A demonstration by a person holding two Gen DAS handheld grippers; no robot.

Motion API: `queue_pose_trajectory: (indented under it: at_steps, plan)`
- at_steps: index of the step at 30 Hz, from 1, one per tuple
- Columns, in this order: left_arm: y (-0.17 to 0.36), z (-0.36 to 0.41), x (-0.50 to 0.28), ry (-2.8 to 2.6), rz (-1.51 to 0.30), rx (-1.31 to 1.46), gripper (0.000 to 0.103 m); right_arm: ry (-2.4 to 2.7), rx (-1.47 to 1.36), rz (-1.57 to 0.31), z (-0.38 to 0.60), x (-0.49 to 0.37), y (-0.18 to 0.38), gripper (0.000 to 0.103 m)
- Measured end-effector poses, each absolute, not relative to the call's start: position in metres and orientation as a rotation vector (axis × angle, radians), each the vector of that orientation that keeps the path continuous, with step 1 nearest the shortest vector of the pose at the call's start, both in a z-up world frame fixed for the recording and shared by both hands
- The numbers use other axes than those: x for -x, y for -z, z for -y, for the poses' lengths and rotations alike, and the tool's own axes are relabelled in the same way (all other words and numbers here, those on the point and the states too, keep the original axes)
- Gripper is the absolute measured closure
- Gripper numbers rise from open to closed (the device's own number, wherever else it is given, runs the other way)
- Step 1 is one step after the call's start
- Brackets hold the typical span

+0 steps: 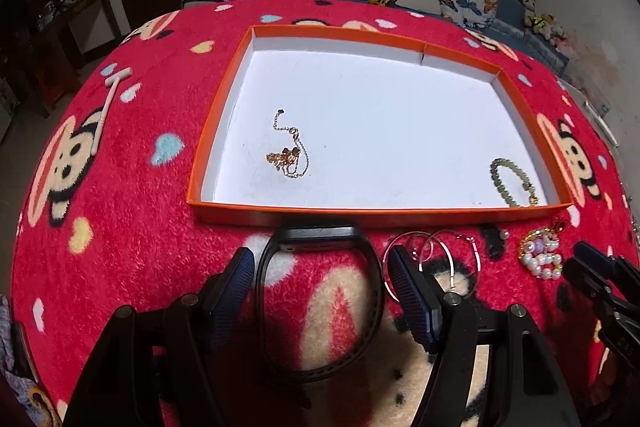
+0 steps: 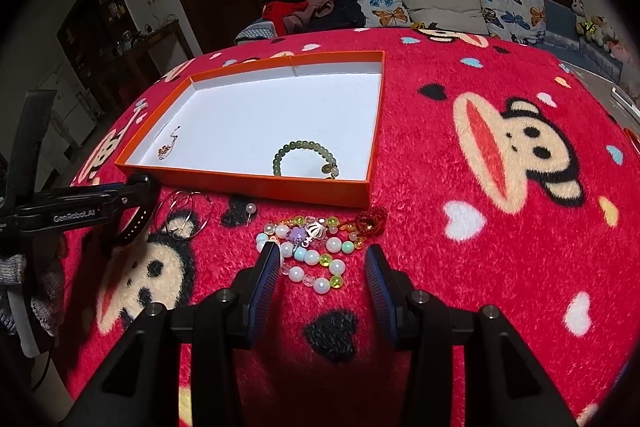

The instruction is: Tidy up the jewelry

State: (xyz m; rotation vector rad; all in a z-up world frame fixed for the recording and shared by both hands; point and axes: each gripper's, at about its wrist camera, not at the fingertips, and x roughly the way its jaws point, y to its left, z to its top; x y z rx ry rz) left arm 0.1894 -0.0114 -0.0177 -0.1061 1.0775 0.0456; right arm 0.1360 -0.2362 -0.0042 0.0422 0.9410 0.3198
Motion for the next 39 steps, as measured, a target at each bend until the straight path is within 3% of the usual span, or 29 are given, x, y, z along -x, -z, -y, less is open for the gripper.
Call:
queue_pose_trajectory:
  at_steps: [12, 25, 39]
  plan:
    - [0.025, 0.010, -0.189, -0.023, -1.068, 0.096, 0.042, -0.313, -0.061, -0.960, 0.244, -0.139, 0.010, 0.054]
    - [0.023, 0.008, -0.188, -0.010, -1.065, 0.095, 0.043, -0.267, -0.125, -0.948, 0.258, -0.160, 0.009, 0.055]
    - [0.023, 0.004, -0.185, -0.013, -1.065, 0.093, 0.043, -0.206, -0.094, -0.970, 0.265, -0.166, 0.018, 0.074]
